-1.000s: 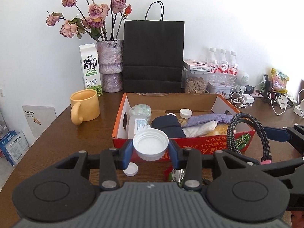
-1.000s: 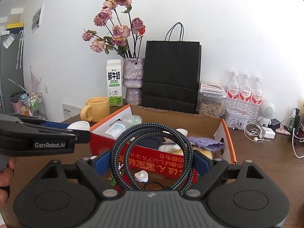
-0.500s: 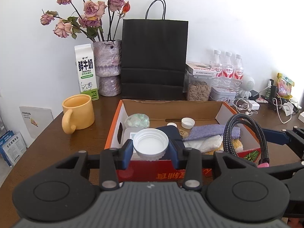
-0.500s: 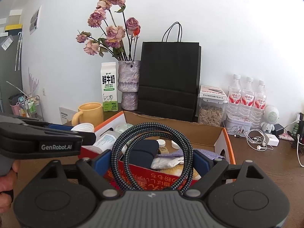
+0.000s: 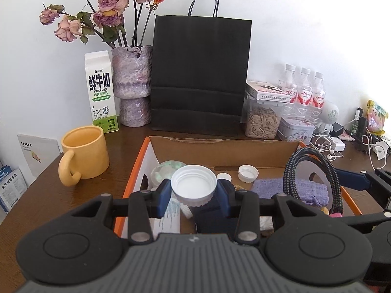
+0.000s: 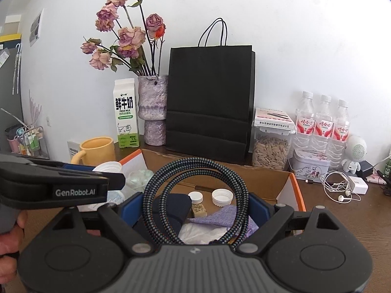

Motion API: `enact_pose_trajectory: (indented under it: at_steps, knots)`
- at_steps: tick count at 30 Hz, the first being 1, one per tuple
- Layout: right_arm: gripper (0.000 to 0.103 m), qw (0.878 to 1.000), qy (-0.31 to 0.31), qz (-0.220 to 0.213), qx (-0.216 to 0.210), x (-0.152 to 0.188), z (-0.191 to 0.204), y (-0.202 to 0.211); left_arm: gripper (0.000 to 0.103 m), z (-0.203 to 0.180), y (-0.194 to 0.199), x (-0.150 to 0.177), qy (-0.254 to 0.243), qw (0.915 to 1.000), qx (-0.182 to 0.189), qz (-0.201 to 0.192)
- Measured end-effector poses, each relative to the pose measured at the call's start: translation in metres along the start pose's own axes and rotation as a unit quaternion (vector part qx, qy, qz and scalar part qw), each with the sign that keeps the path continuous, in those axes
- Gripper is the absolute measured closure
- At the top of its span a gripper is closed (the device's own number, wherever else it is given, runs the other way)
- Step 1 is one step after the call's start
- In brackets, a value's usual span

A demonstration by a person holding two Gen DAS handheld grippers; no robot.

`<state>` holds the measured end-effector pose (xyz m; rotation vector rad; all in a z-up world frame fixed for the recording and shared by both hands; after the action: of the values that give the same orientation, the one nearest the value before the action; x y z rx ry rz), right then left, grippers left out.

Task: Organize objects
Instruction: 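Carry the large cap and braided cable into the box and open both tools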

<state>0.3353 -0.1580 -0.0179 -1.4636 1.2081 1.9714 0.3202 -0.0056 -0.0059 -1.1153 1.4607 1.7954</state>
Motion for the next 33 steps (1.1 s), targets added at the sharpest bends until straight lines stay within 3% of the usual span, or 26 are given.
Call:
enact_pose_trajectory:
  at_steps: [15,16,18,19,20,33]
  knots:
    - [0.014,1.000,-0.001,0.031,0.005,-0.005,-0.034,-0.057,0.062,-0.011,-0.061,-0.017,0.006,1.0000,0.001,0.005]
    - [0.014,0.999,-0.001,0.037,0.004,-0.006,-0.036,-0.059,0.057,-0.012,-0.065,-0.017,0.004,1.0000,0.002,0.008]
    - [0.009,0.999,-0.003,0.039,0.010,-0.006,-0.040,-0.061,0.028,-0.011,-0.069,-0.017,0.006,0.9999,0.006,0.011]
    - [0.000,0.999,-0.003,0.041,0.017,-0.006,-0.042,-0.062,0.004,-0.011,-0.070,-0.017,0.007,0.9999,0.005,0.010]
    - [0.000,0.999,-0.002,0.041,0.022,-0.006,-0.044,-0.062,0.000,-0.010,-0.070,-0.018,0.007,1.0000,0.000,0.006]
    - [0.000,0.999,-0.004,0.042,0.028,-0.004,-0.045,-0.060,0.000,-0.006,-0.063,-0.022,0.011,0.9999,-0.003,-0.002]
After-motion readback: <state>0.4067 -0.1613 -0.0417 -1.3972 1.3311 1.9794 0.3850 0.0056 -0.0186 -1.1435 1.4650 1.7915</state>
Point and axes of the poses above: each gripper's, at about its wrist camera, not at the fingertips, and y roughly against the way its jaws point, z to its left, x to its underside, the point moved 5 cm from there along -y, roughly the way its jaws point, and after that the axes turned 12 degrees about -x, right-handed, at the moved point
